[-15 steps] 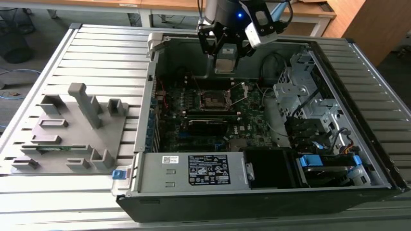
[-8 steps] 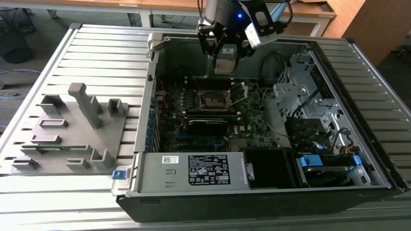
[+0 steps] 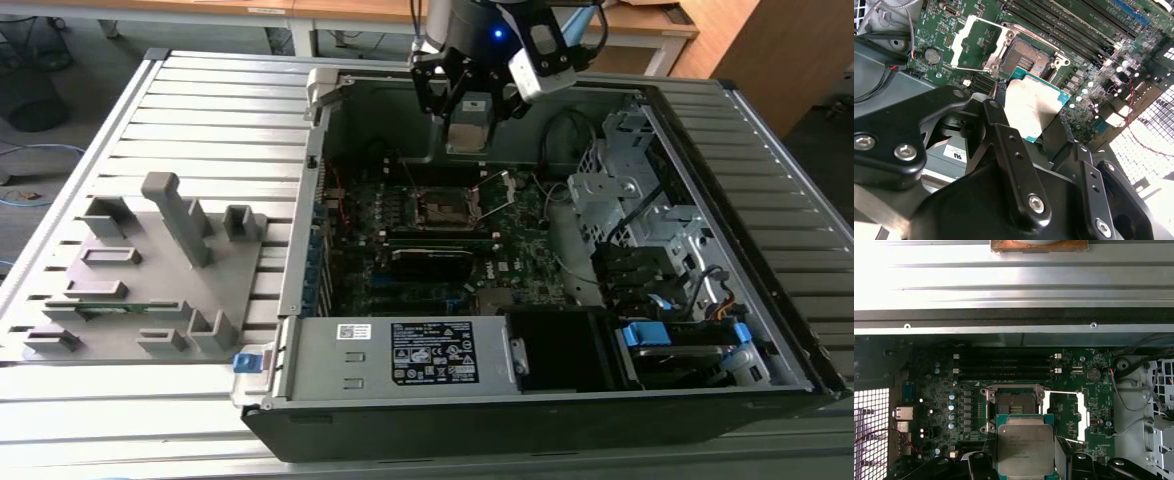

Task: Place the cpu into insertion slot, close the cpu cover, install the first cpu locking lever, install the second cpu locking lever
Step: 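Place the cpu into insertion slot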

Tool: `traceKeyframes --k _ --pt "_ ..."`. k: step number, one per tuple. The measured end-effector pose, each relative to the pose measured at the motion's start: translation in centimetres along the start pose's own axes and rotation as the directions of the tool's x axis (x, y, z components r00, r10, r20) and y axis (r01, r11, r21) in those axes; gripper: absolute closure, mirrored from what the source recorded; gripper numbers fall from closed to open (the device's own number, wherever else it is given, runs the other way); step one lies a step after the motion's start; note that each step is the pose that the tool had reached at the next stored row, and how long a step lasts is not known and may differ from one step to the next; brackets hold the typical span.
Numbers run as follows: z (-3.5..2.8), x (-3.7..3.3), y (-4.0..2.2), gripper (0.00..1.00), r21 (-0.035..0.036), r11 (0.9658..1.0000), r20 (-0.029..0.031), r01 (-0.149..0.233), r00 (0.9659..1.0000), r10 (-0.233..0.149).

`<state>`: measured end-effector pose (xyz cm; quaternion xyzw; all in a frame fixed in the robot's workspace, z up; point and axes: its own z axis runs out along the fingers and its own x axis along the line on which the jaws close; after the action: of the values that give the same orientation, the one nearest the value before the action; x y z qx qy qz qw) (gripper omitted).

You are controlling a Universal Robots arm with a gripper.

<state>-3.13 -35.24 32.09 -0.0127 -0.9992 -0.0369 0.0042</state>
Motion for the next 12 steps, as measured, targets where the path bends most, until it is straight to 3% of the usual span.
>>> traceKeyframes --k 12 --pt "0.31 0.0 -0.02 0.46 0.0006 1.0 -0.0001 0.0 1.0 0.0"
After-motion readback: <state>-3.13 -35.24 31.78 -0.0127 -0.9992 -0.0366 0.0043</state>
